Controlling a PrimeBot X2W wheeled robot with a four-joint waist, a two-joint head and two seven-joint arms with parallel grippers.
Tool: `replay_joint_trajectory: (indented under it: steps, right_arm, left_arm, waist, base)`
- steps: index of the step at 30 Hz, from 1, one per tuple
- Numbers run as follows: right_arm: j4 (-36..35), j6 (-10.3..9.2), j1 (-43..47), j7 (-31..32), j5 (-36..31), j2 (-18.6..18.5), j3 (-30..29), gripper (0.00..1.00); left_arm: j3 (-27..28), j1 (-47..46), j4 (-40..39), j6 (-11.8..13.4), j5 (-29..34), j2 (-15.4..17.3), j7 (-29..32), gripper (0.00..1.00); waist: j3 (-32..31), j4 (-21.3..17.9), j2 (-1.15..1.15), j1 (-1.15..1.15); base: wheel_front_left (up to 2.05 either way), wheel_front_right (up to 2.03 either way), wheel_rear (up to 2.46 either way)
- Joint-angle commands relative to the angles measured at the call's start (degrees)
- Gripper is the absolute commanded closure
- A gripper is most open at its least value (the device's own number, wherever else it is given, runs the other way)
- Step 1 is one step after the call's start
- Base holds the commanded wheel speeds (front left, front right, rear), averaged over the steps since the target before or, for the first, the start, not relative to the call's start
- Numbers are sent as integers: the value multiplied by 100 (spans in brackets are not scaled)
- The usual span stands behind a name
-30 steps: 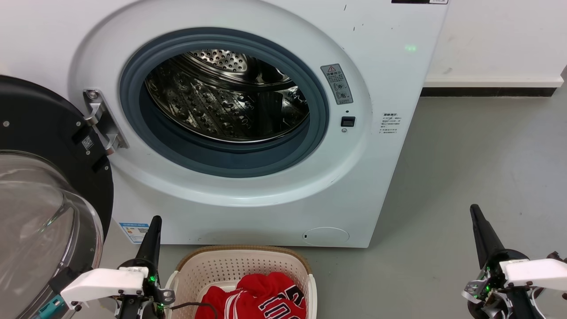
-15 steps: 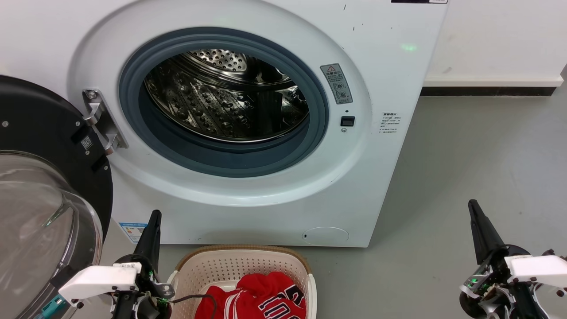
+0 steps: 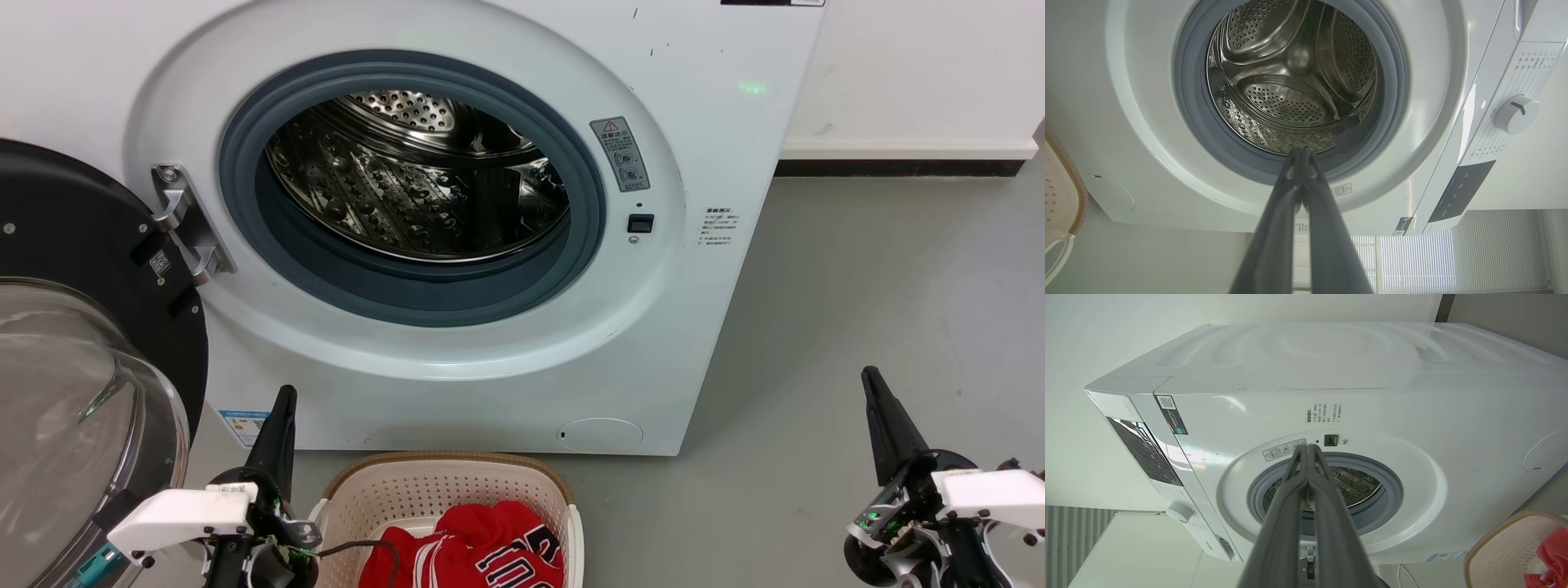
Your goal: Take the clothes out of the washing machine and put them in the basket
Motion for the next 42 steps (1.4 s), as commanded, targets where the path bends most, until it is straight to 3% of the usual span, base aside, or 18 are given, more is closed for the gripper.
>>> replay_joint_trajectory:
  steps: [1,42]
  right_arm:
    - [8,-2,-68,6,22,-29,10,100]
    - [8,-2,-68,6,22,-29,9,100]
  left_arm:
    - [18,-36,5,-25,-11,-12,16,100]
    - [16,-36,3,-25,-13,-12,15,100]
  waist:
    - [0,0,0,0]
    - [0,0,0,0]
  base:
    - [0,0,0]
    - [0,0,0]
